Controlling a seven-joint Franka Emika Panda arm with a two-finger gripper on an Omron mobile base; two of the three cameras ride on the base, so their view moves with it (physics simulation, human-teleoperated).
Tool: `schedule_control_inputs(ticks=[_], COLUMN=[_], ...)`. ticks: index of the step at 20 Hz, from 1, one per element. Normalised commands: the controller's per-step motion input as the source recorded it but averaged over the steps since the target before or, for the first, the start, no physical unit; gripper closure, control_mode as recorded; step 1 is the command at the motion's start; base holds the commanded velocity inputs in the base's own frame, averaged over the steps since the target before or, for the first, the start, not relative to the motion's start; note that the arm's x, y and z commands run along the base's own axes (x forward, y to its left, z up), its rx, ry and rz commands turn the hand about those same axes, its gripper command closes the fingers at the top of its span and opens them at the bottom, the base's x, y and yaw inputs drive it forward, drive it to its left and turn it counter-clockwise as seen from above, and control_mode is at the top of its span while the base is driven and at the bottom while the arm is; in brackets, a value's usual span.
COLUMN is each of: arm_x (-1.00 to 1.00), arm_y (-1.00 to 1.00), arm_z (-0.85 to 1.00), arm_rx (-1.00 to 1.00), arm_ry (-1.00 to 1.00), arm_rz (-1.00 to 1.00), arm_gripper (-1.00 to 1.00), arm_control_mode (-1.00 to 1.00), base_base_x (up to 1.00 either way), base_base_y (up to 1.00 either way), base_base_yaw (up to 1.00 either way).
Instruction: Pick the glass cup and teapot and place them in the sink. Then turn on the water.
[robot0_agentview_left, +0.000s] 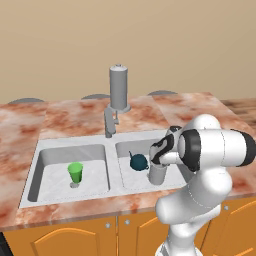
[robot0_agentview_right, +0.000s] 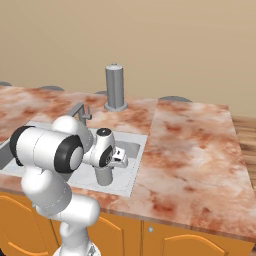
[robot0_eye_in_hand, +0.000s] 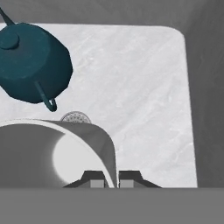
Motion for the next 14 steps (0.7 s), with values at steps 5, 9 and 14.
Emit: schedule_control_inputs(ticks=[5,9,14], arm_x=[0.00,0.00,0.00], arm_y=[0.00,0.00,0.00], arm_z=[0.00,0.00,0.00], arm_rx=[0.00,0.00,0.00], arm_ry=[0.00,0.00,0.00], arm_rz=[0.00,0.00,0.00], arm_gripper=[1.00,-1.00,-1.00], arm_control_mode=[-1.00,-1.00,-1.00], base_base_x=[0.00,0.00,0.00], base_base_y=[0.00,0.00,0.00], base_base_yaw=[0.00,0.00,0.00])
